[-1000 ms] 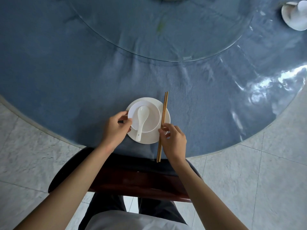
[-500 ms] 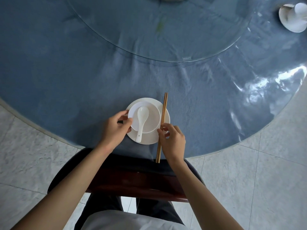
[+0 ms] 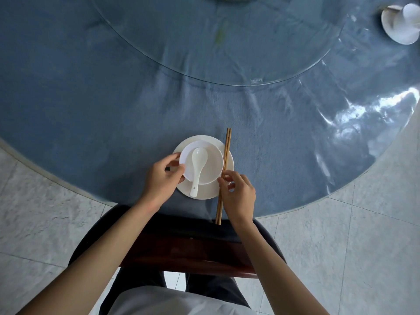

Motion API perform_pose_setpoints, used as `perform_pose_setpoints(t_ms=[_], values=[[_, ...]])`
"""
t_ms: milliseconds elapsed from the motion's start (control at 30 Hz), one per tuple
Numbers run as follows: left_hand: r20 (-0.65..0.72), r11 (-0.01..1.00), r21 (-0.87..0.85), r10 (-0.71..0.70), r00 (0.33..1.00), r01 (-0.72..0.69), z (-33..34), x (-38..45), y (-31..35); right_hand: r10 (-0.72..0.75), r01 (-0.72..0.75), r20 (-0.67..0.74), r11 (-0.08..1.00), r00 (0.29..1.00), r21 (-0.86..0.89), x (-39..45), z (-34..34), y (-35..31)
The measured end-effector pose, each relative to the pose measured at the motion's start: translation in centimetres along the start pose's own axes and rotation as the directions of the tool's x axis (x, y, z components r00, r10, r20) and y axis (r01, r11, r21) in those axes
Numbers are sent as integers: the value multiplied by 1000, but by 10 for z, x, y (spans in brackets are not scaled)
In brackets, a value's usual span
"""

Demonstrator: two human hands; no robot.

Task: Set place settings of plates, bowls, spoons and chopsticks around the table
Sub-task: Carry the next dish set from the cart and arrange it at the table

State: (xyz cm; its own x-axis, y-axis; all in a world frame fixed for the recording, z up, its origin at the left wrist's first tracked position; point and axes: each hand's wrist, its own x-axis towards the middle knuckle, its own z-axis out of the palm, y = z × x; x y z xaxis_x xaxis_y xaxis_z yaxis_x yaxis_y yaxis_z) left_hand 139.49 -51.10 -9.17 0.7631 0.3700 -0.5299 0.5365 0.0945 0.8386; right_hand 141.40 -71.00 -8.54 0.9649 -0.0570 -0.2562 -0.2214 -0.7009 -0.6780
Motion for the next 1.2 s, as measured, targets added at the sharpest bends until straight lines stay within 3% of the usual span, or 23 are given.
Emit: perform_pose_setpoints(t_ms=[333, 500, 600, 700, 833, 967, 1200], values=[[-5, 996, -89, -19, 1000, 19, 5, 0, 1, -15, 15, -24, 1000, 1000, 20, 10, 0, 1], [-121, 998, 63, 27, 992, -19, -5, 3, -2, -32, 36, -73, 998, 997, 51, 7, -3, 5], [-198, 988, 155, 41, 979, -10, -18, 10, -5, 52, -36, -127, 992, 991, 124, 10, -8, 13], [-119, 986, 151, -47, 992, 65, -23, 15, -8, 142, -133, -42, 975, 989, 176, 17, -11, 18], [-95, 991, 122, -44, 994, 55, -20, 15, -15, 203, -205, 29, 961, 979, 187, 24, -7, 23], [-134, 994, -14, -113, 985, 112, -17, 19, -18, 214, -216, 34, 954, 976, 207, 25, -3, 27], [-128, 994, 0, -109, 986, 110, -10, 30, -11, 266, -255, -3, 928, 964, 271, 31, 0, 27]])
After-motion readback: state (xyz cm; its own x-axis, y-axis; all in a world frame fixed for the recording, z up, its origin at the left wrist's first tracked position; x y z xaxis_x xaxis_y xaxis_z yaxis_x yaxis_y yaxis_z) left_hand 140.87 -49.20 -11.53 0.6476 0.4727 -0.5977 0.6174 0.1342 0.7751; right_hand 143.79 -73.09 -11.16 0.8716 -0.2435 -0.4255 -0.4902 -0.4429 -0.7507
